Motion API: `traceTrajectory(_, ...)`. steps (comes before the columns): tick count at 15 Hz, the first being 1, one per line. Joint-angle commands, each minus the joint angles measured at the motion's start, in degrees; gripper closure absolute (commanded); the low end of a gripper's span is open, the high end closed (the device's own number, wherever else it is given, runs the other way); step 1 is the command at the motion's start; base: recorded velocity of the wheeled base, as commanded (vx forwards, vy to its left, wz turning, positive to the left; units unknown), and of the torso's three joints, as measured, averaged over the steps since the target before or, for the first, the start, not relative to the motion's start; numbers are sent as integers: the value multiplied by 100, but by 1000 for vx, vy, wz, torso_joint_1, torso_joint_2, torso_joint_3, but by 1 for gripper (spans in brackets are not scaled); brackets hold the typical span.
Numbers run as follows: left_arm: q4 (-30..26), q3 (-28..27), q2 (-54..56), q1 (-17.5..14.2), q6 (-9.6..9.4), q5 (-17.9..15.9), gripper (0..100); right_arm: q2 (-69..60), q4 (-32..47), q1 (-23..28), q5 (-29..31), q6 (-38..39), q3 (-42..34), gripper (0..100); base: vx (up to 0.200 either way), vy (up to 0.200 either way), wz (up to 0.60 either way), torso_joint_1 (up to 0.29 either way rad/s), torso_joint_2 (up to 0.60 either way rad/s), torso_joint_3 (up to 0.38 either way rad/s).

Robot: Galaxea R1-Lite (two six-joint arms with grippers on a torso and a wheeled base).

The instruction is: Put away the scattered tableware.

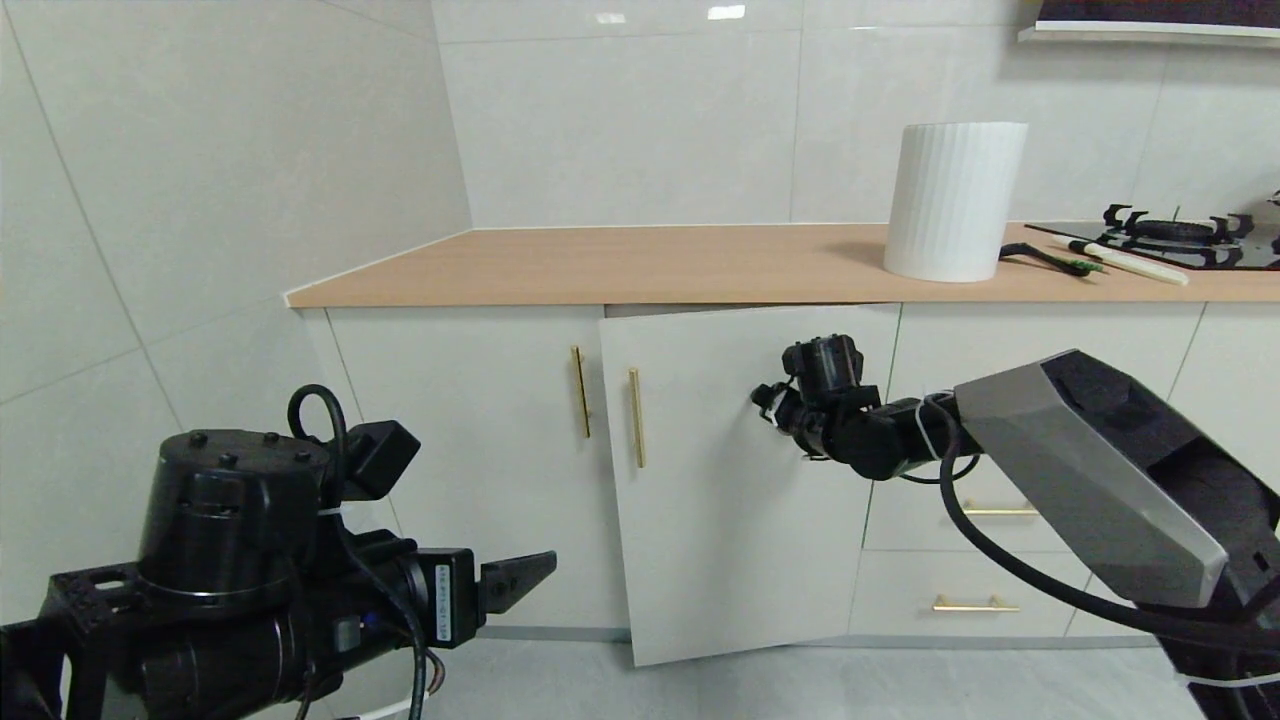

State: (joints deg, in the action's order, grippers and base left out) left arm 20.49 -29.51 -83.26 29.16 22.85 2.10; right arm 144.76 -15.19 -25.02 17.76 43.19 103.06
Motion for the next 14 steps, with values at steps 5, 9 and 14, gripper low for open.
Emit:
traceTrajectory(5,-1,-2,-6,2,1,1,0,377,34,252,166,155,505,0,0,0,0,0,0,0)
traceTrajectory(9,7,-2,-6,2,1,1,0,544,95,269,404,163,777,0,0,0,0,0,0,0)
traceTrajectory(14,7,-2,-6,-7,1,1,0,641,324,331,465,198,1032,0,0,0,0,0,0,0)
